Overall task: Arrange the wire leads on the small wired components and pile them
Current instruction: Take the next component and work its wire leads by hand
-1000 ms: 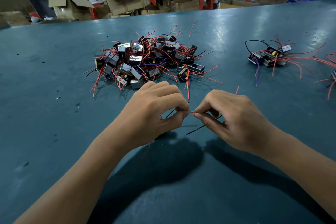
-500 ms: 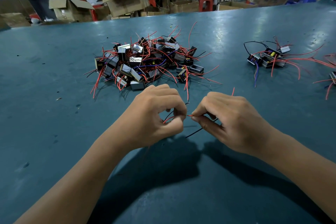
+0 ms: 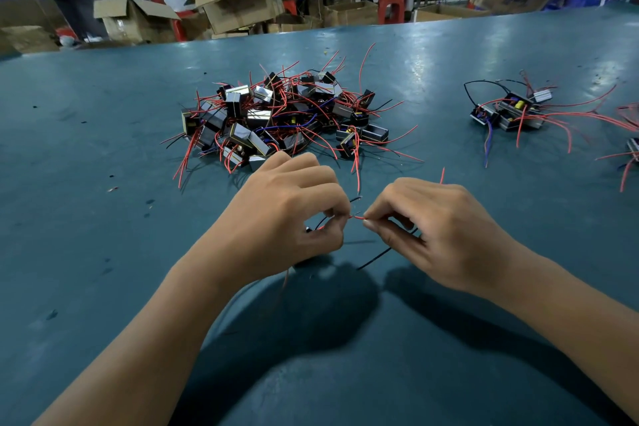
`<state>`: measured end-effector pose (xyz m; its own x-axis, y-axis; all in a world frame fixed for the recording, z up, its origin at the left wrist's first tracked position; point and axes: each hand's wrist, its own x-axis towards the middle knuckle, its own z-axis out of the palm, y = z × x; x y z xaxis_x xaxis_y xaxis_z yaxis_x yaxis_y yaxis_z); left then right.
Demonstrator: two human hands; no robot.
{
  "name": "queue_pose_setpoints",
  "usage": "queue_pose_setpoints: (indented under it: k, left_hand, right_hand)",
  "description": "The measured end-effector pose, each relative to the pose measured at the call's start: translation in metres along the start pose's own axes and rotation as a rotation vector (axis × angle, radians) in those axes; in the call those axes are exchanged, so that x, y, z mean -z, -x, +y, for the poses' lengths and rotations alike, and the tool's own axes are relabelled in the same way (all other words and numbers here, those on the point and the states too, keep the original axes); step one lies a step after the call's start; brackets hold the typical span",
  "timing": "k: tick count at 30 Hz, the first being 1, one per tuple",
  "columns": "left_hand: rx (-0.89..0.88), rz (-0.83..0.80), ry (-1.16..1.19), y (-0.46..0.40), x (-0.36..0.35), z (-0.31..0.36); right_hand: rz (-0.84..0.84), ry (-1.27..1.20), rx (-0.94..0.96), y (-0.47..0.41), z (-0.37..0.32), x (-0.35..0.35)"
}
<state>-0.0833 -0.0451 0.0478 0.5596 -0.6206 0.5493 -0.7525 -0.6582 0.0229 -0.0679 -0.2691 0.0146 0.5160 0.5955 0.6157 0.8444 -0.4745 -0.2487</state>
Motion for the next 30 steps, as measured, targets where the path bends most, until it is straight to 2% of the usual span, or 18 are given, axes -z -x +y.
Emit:
queue_pose_setpoints:
  k: [10,16,19,26,30]
  left_hand:
    - [-0.012,-0.019,0.062,0.003,0.001,-0.005]
    - [0.108,0.075,0.143,0.008,0.008,-0.023]
    - [0.118,0.064,0.2,0.006,0.003,-0.015]
    - [-0.004,0.109,0.098,0.002,-0.011,0.001]
    - [-0.007,0.145,0.074,0.0,-0.011,0.002]
  right_hand:
    - [-0.009,-0.008,-0.01,0.0,-0.002,0.001]
    - [0.08,-0.071,-0.099,0.001,0.005,0.009]
    - [0.078,-0.068,-0.085,0.001,0.002,0.008]
    - [0.052,-0.086,-0.085,0.002,-0.001,0.007]
    - [0.052,-0.1,-0.106,0.002,-0.001,0.007]
